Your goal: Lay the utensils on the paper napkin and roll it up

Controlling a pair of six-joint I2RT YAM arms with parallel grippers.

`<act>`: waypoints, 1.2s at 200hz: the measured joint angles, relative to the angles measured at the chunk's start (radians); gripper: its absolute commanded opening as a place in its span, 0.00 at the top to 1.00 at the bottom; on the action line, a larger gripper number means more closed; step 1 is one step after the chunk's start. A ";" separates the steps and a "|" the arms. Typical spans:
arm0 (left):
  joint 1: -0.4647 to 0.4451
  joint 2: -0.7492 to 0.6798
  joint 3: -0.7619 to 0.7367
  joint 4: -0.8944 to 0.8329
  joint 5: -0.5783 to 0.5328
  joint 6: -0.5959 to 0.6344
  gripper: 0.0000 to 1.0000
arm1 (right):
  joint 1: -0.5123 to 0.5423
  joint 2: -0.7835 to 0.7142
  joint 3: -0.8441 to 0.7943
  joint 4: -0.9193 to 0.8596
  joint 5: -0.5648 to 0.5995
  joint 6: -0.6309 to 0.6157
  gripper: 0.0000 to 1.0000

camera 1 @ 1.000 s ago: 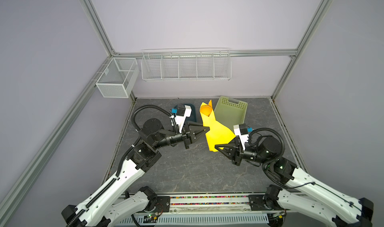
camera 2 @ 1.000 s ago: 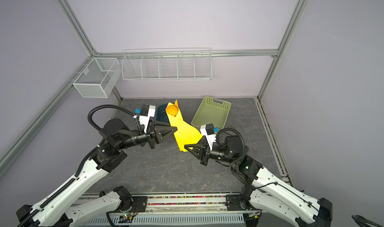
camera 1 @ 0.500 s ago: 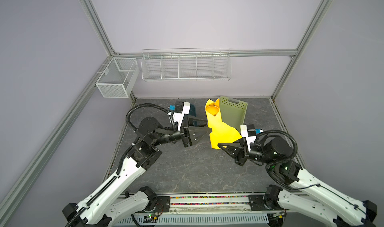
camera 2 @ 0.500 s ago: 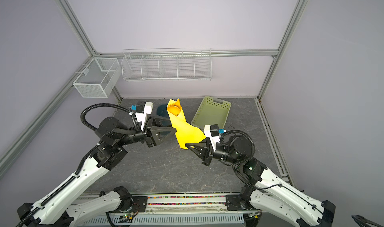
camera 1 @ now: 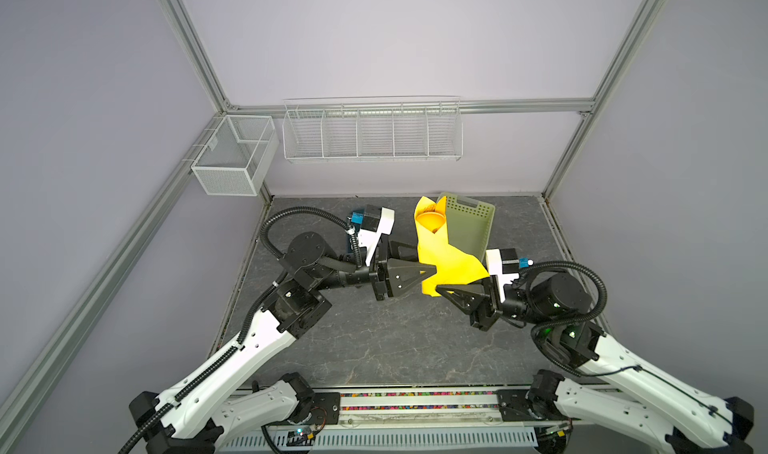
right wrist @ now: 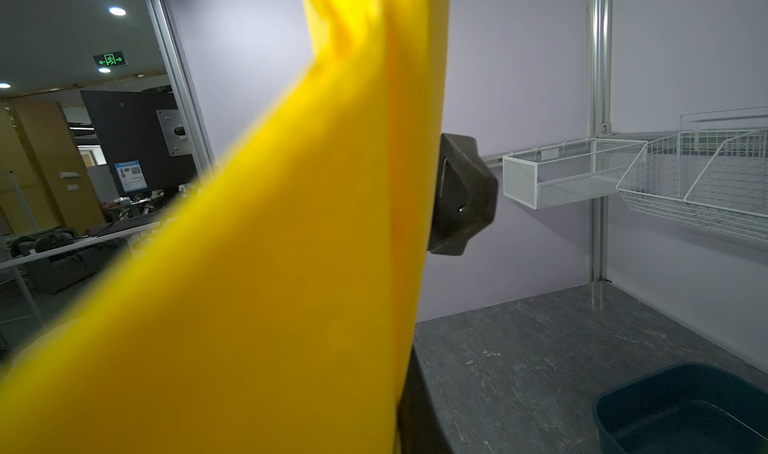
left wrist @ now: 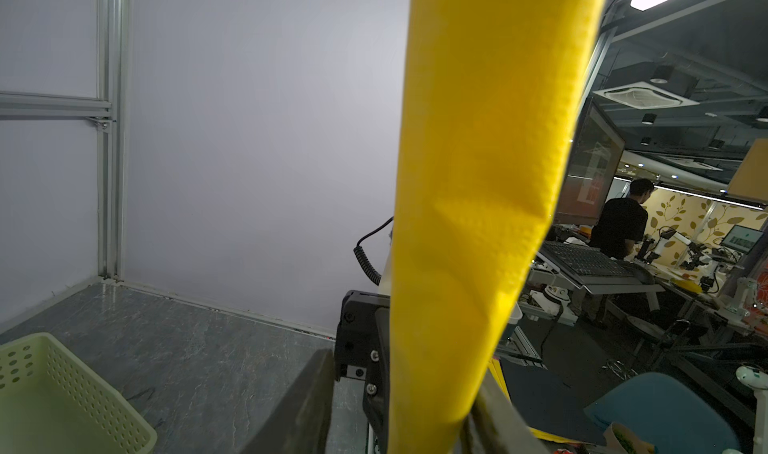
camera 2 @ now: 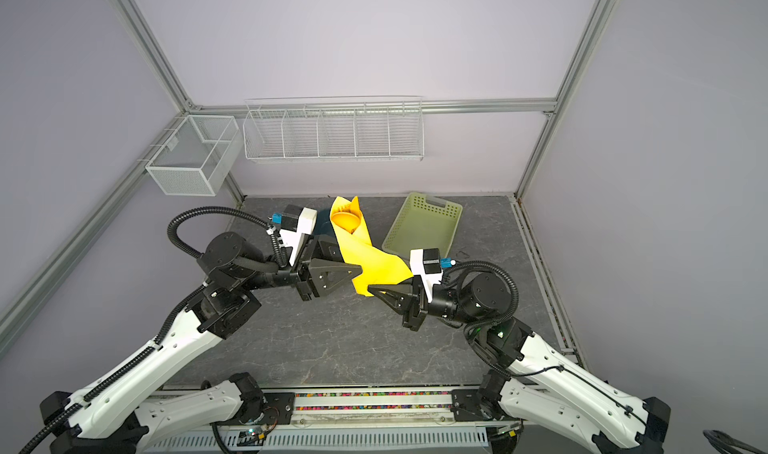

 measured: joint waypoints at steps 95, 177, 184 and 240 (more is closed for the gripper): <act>-0.020 0.033 0.000 0.068 -0.013 -0.042 0.61 | 0.006 0.011 0.016 -0.002 0.013 -0.027 0.94; -0.024 0.037 0.000 0.068 -0.034 -0.041 0.62 | 0.015 0.011 0.029 -0.032 0.046 -0.044 0.94; -0.025 0.038 0.000 0.068 -0.035 -0.041 0.63 | 0.017 0.011 0.029 -0.032 0.048 -0.044 0.94; -0.027 0.040 0.000 0.069 -0.035 -0.041 0.72 | 0.019 0.011 0.031 -0.044 0.064 -0.051 0.94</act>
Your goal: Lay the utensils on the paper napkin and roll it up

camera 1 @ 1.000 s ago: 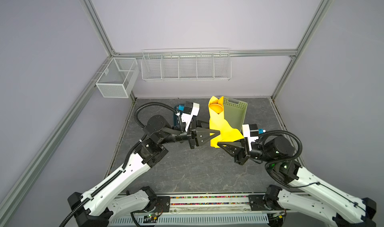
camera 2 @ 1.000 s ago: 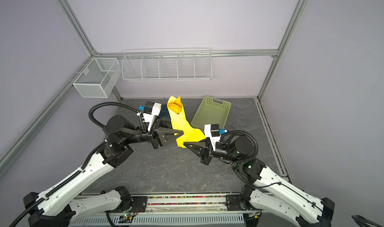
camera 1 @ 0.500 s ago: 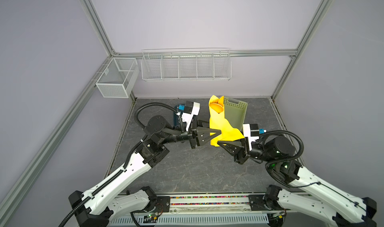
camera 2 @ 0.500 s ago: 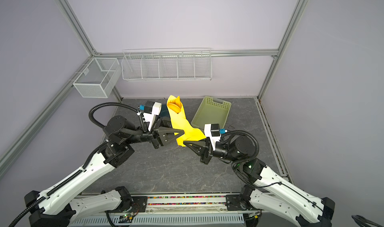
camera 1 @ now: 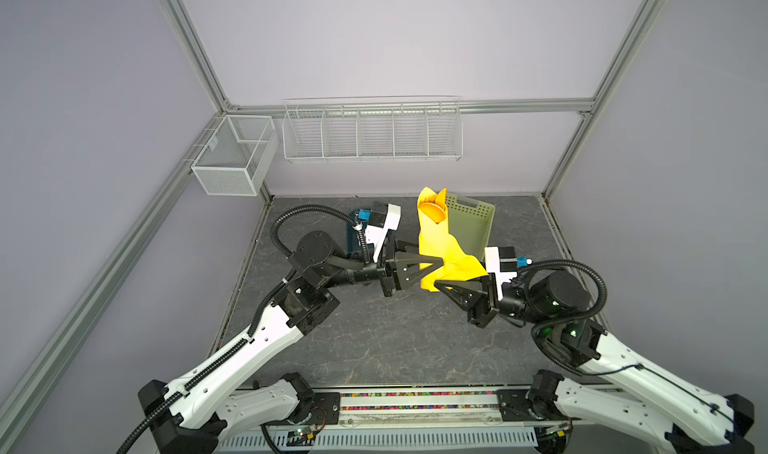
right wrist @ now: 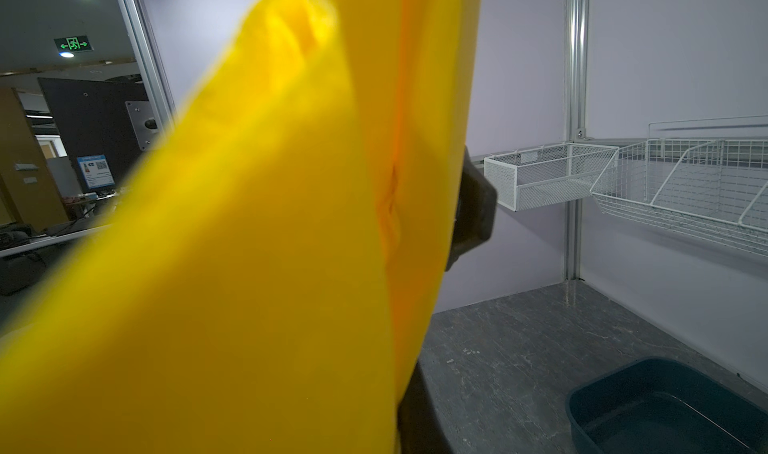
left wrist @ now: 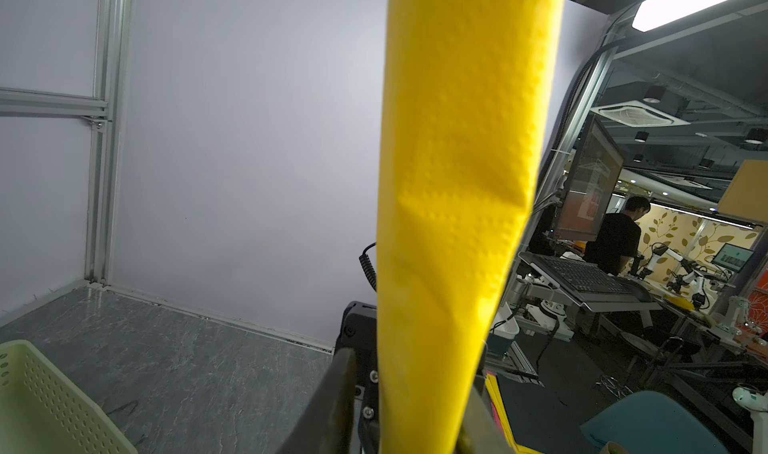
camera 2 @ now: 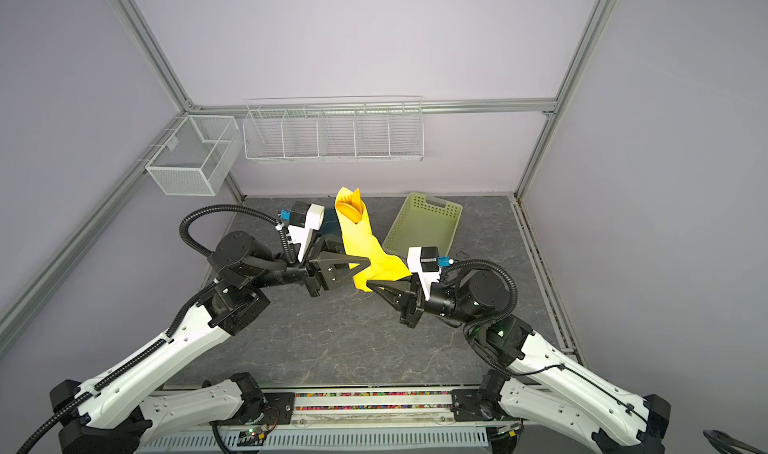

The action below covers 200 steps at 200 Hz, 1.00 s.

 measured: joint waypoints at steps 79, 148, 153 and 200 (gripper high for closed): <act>-0.002 -0.001 -0.002 0.014 -0.006 0.004 0.89 | 0.011 -0.002 0.002 -0.009 0.036 -0.012 0.82; -0.002 -0.006 -0.003 0.048 -0.017 0.000 0.97 | 0.018 -0.014 0.002 -0.014 0.062 -0.014 0.49; -0.002 -0.007 -0.003 0.048 -0.018 0.000 0.98 | 0.018 -0.017 0.002 -0.016 0.068 -0.015 0.49; -0.002 -0.017 -0.008 0.051 -0.018 0.000 0.99 | 0.018 -0.067 0.016 -0.036 0.149 -0.013 0.47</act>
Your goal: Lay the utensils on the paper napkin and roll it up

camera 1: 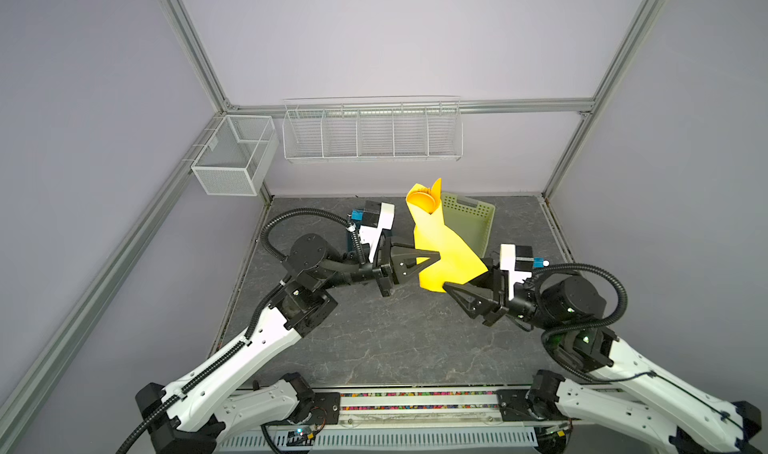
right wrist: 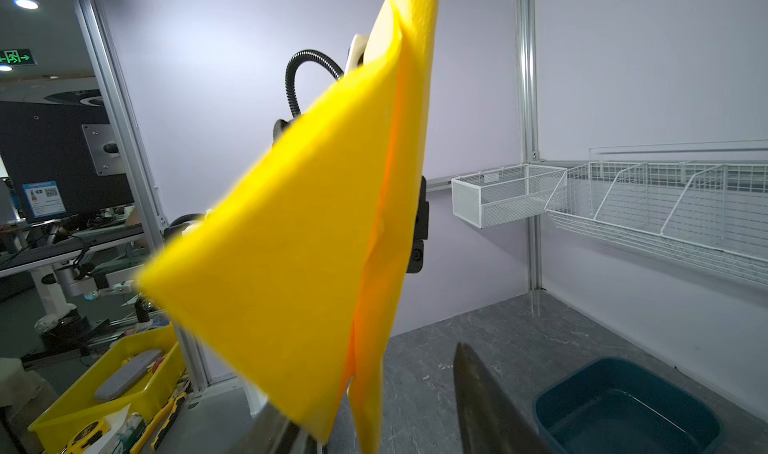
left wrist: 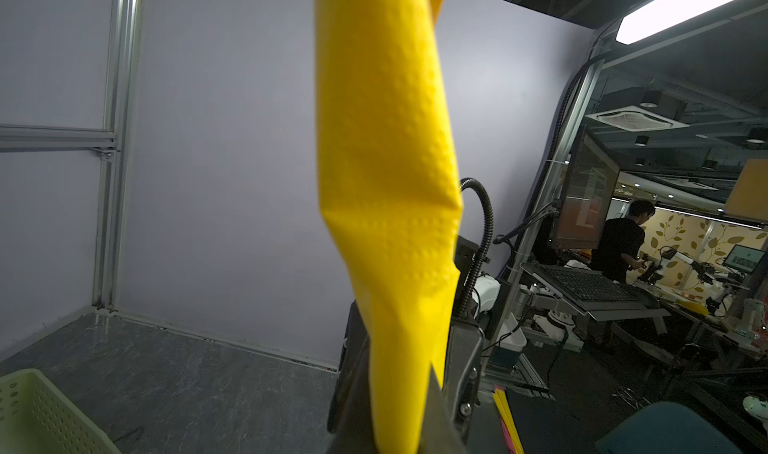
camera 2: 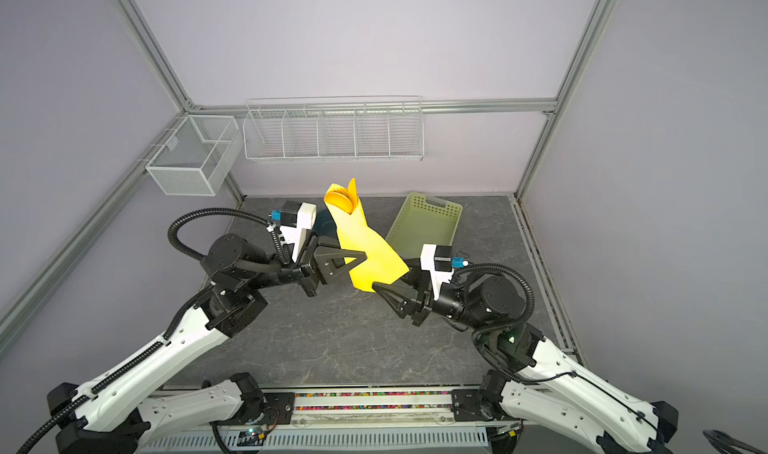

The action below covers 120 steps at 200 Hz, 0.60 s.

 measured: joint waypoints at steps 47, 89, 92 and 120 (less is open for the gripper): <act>0.000 0.000 0.000 0.000 0.000 0.000 1.00 | 0.000 -0.063 0.026 -0.006 0.075 0.002 0.61; 0.000 0.000 0.000 0.000 0.003 0.000 1.00 | 0.000 -0.077 0.068 -0.008 0.087 0.001 0.87; 0.000 0.000 0.000 0.000 0.004 0.000 1.00 | 0.000 -0.078 0.069 -0.008 0.087 0.006 0.89; 0.000 0.000 0.000 0.000 0.013 0.000 1.00 | 0.000 -0.079 0.074 -0.024 0.109 0.003 0.93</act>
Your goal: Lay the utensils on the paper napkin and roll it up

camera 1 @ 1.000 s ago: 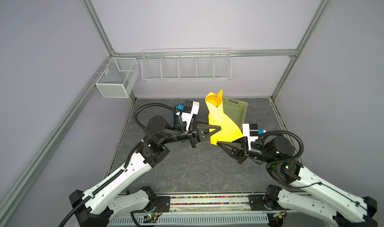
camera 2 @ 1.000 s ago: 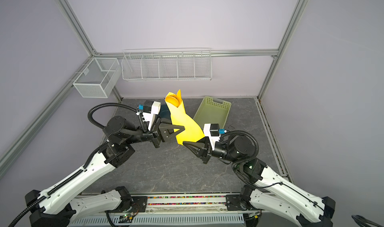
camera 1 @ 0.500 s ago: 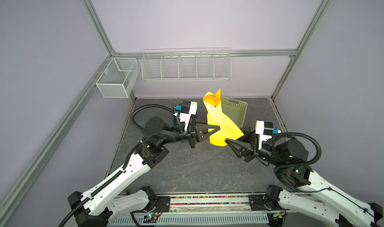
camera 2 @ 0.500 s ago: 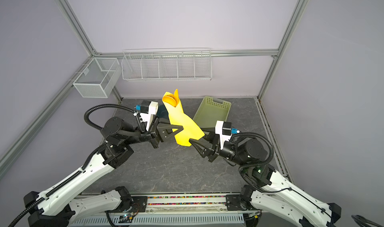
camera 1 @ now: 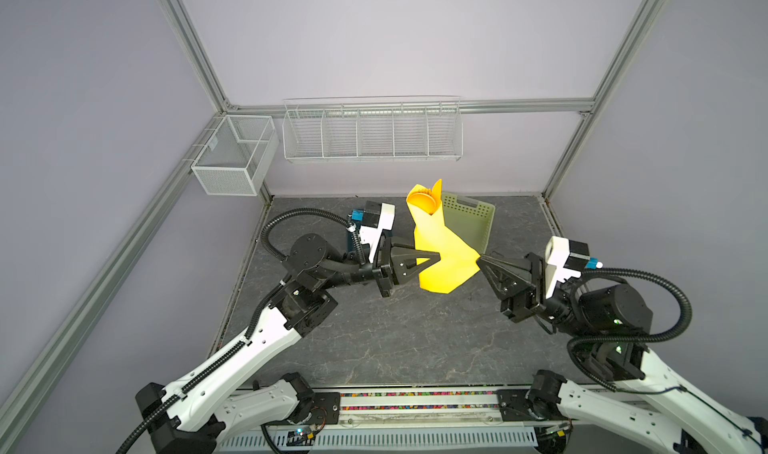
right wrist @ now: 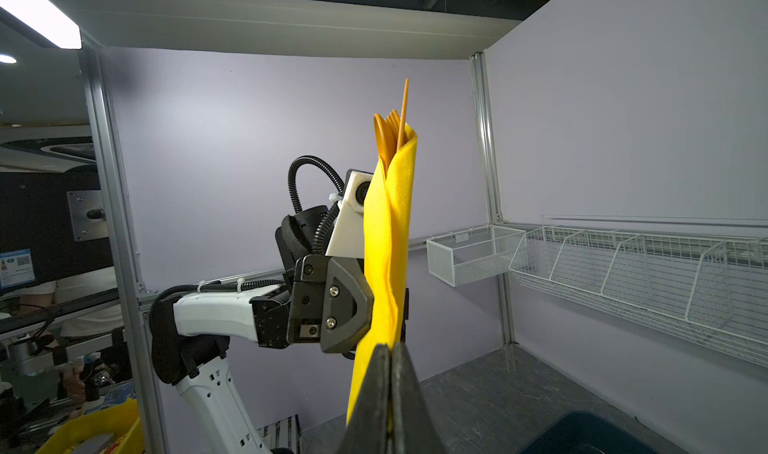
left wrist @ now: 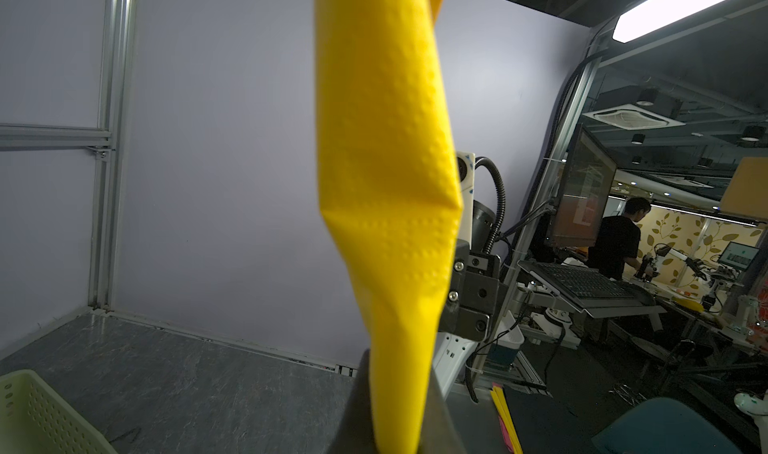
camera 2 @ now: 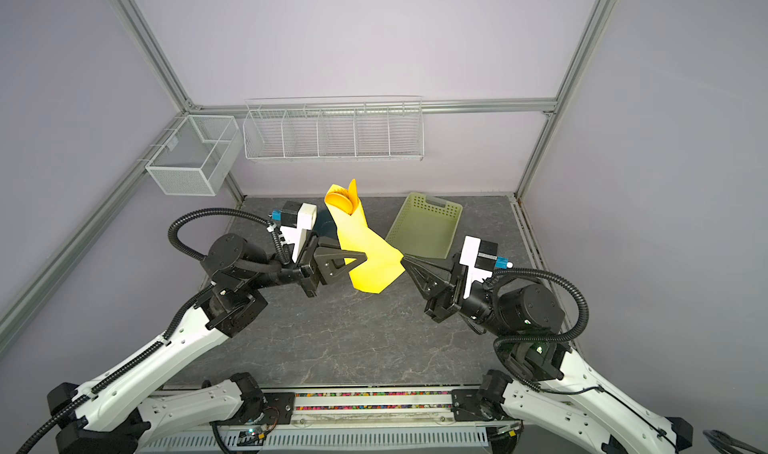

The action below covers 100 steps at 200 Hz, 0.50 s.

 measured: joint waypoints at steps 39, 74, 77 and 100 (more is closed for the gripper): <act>0.000 0.000 0.000 0.000 0.019 -0.001 1.00 | 0.000 -0.002 0.002 -0.038 0.054 -0.011 0.93; -0.001 0.013 0.000 0.015 0.045 -0.020 1.00 | 0.004 -0.004 0.003 -0.067 0.103 -0.035 0.93; -0.001 0.014 0.000 0.019 0.047 -0.024 1.00 | 0.005 -0.004 0.003 -0.068 0.106 -0.037 0.93; -0.001 0.027 0.000 0.047 0.061 -0.046 1.00 | 0.006 0.002 0.003 -0.069 0.124 -0.055 0.94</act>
